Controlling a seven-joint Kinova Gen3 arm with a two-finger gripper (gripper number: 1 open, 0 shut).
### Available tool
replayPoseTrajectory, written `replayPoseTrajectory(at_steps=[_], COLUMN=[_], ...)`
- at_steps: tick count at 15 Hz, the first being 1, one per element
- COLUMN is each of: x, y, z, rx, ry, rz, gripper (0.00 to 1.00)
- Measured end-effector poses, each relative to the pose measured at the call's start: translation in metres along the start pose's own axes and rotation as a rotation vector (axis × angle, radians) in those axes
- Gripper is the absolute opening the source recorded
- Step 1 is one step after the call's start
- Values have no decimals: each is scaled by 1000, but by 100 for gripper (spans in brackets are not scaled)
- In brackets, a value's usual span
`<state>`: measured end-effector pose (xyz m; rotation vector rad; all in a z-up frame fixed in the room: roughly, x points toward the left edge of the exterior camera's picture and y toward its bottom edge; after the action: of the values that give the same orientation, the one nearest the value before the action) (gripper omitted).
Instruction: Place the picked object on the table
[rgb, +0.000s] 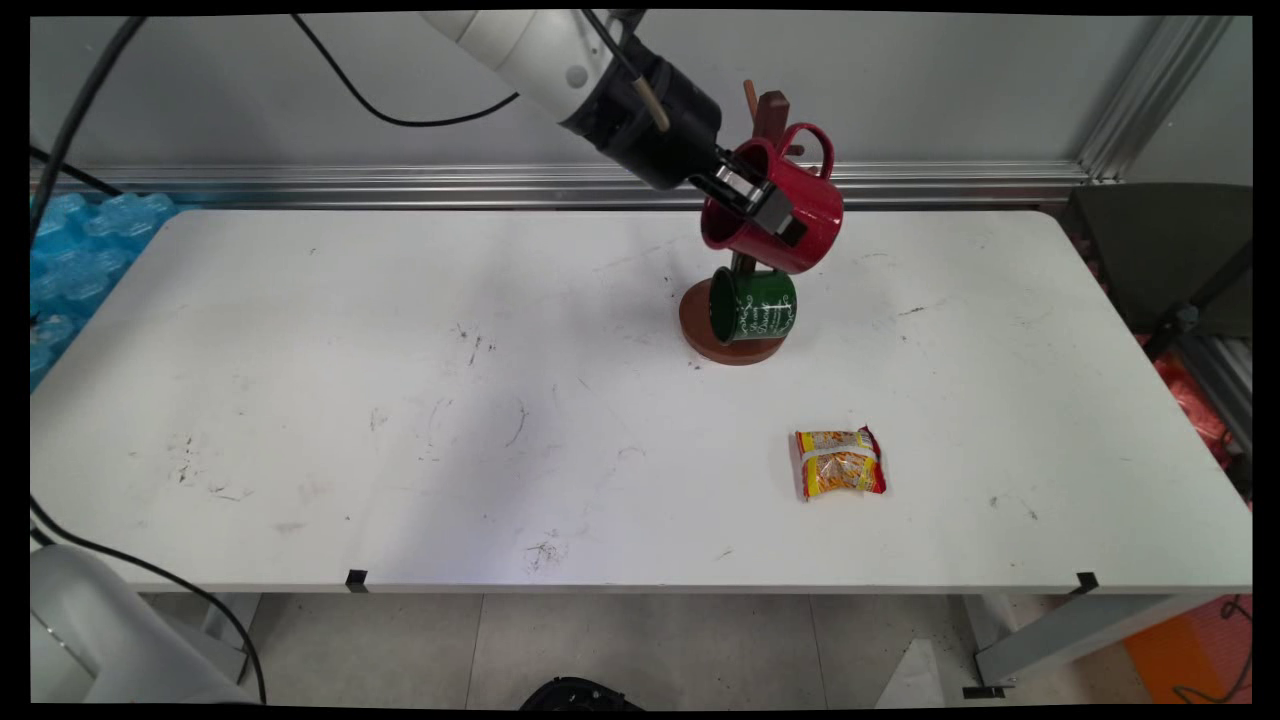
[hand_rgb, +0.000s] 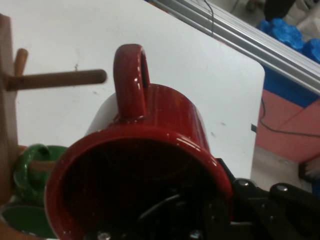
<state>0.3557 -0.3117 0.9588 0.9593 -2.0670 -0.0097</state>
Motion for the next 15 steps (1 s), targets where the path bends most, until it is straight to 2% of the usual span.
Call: replayPoseTrajectory(at_steps=[3, 6, 10, 15], x=[-5, -15, -26, -40], y=[2, -1, -17, -51], z=[-10, -28, -55, -86], rx=[1, 19, 98, 211], ry=[-19, -61, -135, -243], rz=[23, 67, 123, 183], gripper=[0, 0, 0, 0])
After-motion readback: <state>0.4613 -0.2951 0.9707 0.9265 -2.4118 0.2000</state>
